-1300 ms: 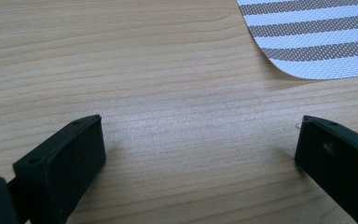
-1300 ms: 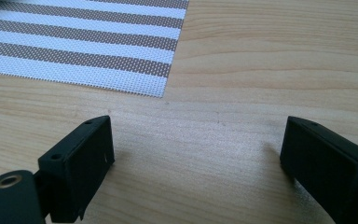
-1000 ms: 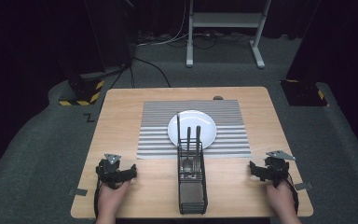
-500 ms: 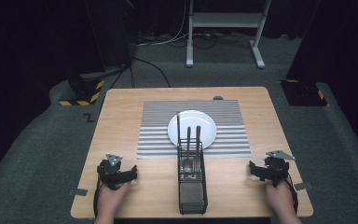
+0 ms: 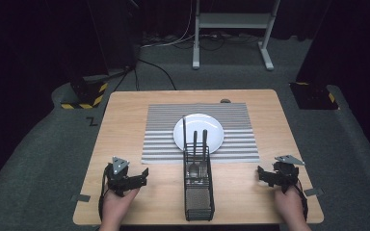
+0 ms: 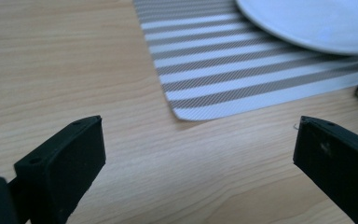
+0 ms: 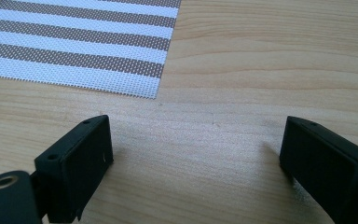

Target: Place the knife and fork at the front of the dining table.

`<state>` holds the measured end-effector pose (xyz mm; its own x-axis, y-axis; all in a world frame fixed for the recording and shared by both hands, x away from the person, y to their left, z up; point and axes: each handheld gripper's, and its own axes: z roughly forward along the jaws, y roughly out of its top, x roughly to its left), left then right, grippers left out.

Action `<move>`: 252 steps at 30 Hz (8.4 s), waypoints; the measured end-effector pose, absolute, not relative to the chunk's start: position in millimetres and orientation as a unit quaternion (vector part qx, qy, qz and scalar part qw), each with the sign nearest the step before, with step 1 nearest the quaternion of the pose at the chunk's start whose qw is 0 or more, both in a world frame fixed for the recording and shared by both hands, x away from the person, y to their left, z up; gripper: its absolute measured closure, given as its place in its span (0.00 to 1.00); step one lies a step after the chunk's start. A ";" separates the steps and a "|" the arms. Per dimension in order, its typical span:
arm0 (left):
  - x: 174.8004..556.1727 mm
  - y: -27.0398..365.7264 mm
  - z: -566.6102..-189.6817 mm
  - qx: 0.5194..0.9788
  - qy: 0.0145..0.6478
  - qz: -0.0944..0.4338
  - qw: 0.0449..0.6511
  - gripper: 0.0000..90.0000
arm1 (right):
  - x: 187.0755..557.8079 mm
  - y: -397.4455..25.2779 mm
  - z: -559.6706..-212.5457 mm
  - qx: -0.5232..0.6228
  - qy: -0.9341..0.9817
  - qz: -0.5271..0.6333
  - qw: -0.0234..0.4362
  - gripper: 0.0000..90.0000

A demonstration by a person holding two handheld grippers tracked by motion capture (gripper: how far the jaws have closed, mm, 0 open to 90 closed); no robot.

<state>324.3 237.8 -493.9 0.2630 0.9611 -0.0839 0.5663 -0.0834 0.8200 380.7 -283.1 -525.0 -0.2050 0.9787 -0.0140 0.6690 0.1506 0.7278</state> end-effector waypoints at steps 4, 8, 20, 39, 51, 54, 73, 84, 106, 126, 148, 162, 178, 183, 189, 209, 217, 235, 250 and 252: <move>324.4 231.3 -491.3 0.698 0.539 0.249 0.400 0.03 | 380.4 -282.8 -524.9 0.578 0.714 0.303 0.255 0.10; 322.6 219.9 -489.4 0.704 0.523 0.255 0.407 0.03 | 380.0 -282.7 -525.0 0.578 0.713 0.303 0.256 0.10; 329.3 205.0 -468.0 0.695 0.506 0.241 0.451 0.03 | 380.0 -282.4 -524.9 0.579 0.713 0.303 0.255 0.10; 337.6 168.1 -444.2 0.678 0.466 0.260 0.505 0.04 | 380.4 -282.4 -524.9 0.578 0.714 0.304 0.254 0.10; 347.0 141.1 -426.4 0.681 0.427 0.258 0.536 0.09 | 381.1 -282.8 -525.0 0.573 0.717 0.305 0.255 0.10; 349.1 131.9 -422.6 0.681 0.425 0.264 0.534 0.16 | 381.0 -282.6 -524.9 0.573 0.717 0.305 0.254 0.11; 357.0 113.7 -427.4 0.676 0.418 0.289 0.534 0.65 | 381.0 -282.6 -524.9 0.573 0.717 0.305 0.254 0.11; 357.7 105.9 -431.2 0.668 0.421 0.288 0.542 0.84 | 380.9 -282.6 -524.8 0.572 0.717 0.305 0.254 0.11; 345.7 97.0 -431.8 0.644 0.434 0.293 0.558 0.90 | 380.7 -282.5 -524.7 0.572 0.718 0.306 0.254 0.11; 337.2 92.7 -428.1 0.630 0.442 0.298 0.565 0.90 | 380.7 -282.6 -524.8 0.571 0.718 0.306 0.254 0.11; 327.9 94.4 -405.0 0.613 0.407 0.324 0.595 0.90 | 380.7 -282.5 -524.8 0.571 0.718 0.306 0.254 0.11; 317.7 98.8 -377.6 0.596 0.379 0.335 0.623 0.90 | 380.7 -282.5 -524.8 0.571 0.718 0.306 0.254 0.11; 303.8 127.8 -355.5 0.559 0.370 0.359 0.650 0.91 | 380.7 -282.5 -524.8 0.571 0.718 0.306 0.254 0.11; 304.1 141.6 -354.4 0.550 0.380 0.363 0.649 0.91 | 380.7 -282.6 -524.8 0.571 0.718 0.306 0.254 0.11; 308.8 151.2 -361.2 0.556 0.391 0.365 0.636 0.91 | 380.7 -282.7 -524.9 0.570 0.718 0.306 0.255 0.11; 342.6 162.1 -413.0 0.592 0.432 0.351 0.583 0.91 | 380.7 -282.5 -524.8 0.571 0.718 0.306 0.254 0.11; 358.2 160.4 -427.7 0.597 0.441 0.356 0.568 0.91 | 380.7 -282.5 -524.8 0.571 0.718 0.306 0.254 0.11; 390.4 166.0 -449.8 0.612 0.463 0.338 0.544 0.91 | 380.5 -282.5 -524.8 0.571 0.718 0.307 0.254 0.12; 402.7 166.7 -457.1 0.610 0.474 0.332 0.541 0.91 | 380.5 -282.5 -524.8 0.570 0.718 0.307 0.254 0.12; 407.4 167.4 -458.0 0.606 0.482 0.327 0.542 0.91 | 380.5 -282.4 -524.8 0.571 0.718 0.307 0.254 0.12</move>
